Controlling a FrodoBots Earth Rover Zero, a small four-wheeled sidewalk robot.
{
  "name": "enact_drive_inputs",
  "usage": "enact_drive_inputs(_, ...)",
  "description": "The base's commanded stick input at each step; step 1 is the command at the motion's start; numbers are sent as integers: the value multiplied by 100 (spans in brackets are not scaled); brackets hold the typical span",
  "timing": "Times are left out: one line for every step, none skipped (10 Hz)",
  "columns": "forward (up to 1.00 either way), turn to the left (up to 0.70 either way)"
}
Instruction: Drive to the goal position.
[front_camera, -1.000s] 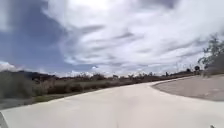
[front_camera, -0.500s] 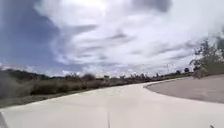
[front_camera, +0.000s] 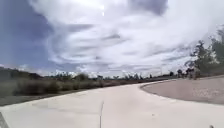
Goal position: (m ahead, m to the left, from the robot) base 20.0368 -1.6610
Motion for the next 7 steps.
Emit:
enact_drive_inputs(85,0)
enact_drive_inputs(85,0)
enact_drive_inputs(85,0)
enact_drive_inputs(85,0)
enact_drive_inputs(85,0)
enact_drive_inputs(85,0)
enact_drive_inputs(85,0)
